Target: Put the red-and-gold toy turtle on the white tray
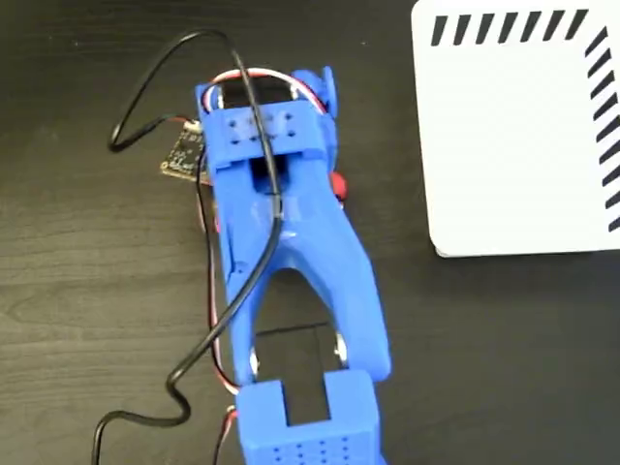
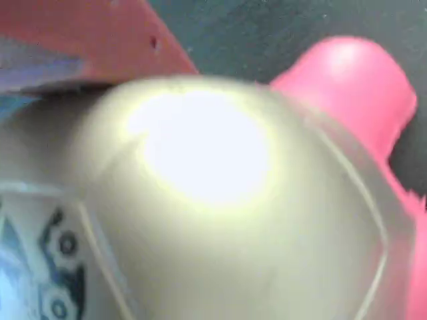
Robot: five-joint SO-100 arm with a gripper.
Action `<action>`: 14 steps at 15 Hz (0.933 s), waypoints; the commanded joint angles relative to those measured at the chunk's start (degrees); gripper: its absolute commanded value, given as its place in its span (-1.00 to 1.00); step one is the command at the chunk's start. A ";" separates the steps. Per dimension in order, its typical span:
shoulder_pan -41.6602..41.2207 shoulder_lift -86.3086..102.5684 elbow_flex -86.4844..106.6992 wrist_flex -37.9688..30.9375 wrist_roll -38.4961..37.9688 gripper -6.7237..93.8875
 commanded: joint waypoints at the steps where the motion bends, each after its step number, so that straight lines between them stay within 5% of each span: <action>1: 0.88 2.72 0.44 -0.09 0.09 -0.79; 6: 1.32 5.89 0.62 1.41 -0.18 -0.86; 14: 3.25 22.76 -18.11 20.65 -6.59 -0.86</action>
